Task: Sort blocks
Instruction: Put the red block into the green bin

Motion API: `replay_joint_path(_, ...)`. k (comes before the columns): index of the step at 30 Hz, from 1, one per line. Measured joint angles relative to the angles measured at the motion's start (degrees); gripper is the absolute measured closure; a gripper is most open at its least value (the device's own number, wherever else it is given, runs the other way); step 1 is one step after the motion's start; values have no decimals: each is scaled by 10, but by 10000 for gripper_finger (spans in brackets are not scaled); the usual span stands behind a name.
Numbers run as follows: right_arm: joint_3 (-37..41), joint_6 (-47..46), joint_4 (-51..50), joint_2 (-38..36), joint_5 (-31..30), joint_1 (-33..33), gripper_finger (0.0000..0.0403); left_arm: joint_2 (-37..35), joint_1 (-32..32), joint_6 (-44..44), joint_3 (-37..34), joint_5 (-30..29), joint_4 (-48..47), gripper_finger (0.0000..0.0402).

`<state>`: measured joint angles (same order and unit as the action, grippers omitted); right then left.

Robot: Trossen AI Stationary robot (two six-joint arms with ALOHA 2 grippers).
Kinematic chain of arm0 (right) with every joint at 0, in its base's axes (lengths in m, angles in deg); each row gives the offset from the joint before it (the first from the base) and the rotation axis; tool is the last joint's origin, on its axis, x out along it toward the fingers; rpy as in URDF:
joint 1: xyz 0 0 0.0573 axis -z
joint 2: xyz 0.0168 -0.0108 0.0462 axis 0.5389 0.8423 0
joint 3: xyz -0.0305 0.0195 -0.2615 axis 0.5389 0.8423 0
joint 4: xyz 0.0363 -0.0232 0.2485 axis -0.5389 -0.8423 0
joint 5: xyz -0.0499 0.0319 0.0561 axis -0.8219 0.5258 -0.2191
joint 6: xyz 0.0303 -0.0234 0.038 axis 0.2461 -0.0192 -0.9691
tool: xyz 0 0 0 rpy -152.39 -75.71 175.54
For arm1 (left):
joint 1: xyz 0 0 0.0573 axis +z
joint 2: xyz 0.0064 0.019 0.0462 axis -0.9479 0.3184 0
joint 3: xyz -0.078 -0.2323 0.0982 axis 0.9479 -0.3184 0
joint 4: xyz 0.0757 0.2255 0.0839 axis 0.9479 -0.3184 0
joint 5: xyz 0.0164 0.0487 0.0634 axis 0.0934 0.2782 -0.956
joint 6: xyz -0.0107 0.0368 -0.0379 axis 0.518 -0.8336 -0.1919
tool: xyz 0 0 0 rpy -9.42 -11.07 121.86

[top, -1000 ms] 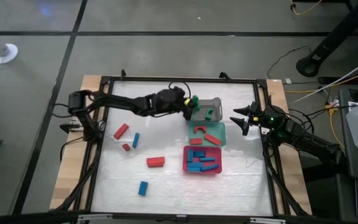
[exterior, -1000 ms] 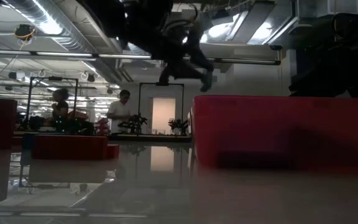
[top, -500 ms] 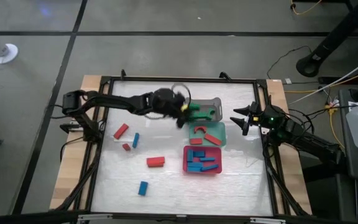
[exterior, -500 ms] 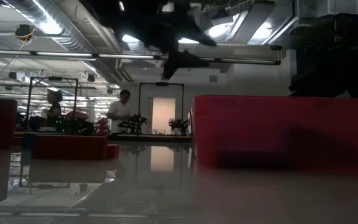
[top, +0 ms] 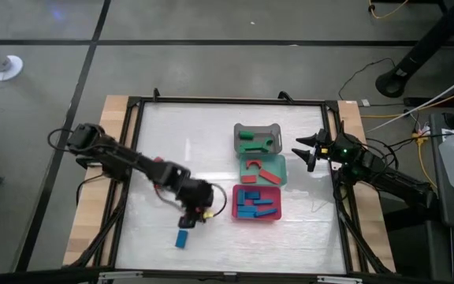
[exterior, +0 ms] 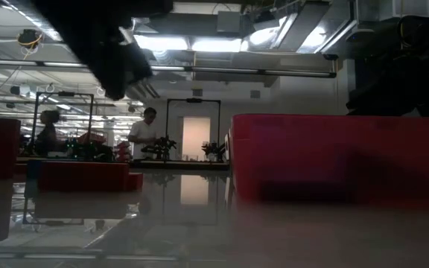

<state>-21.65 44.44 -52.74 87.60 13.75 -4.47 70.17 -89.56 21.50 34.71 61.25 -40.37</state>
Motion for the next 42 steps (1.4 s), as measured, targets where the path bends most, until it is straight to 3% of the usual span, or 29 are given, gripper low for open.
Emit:
replay_joint_path(3, 0, 0, 0, 0, 0, 0, 139, 2, -43, 1, 0, -107, -18, 205)
replay_joint_path(6, 0, 0, 0, 0, 0, 0, 139, 7, -71, 3, 0, -171, -19, 206)
replay_joint_path(17, 0, 0, 0, 0, 0, 0, 139, 86, -81, 60, 0, -219, -22, 206)
replay_joint_path(34, 0, 0, 0, 0, 0, 0, 139, 119, -77, 87, 0, -264, -18, 209)
replay_joint_path(37, 0, 0, 0, 0, 0, 0, 139, 122, -77, 87, 0, -268, -19, 237)
replay_joint_path(42, 0, 0, 0, 0, 0, 0, 139, 121, -77, 88, 0, -262, -14, 344)
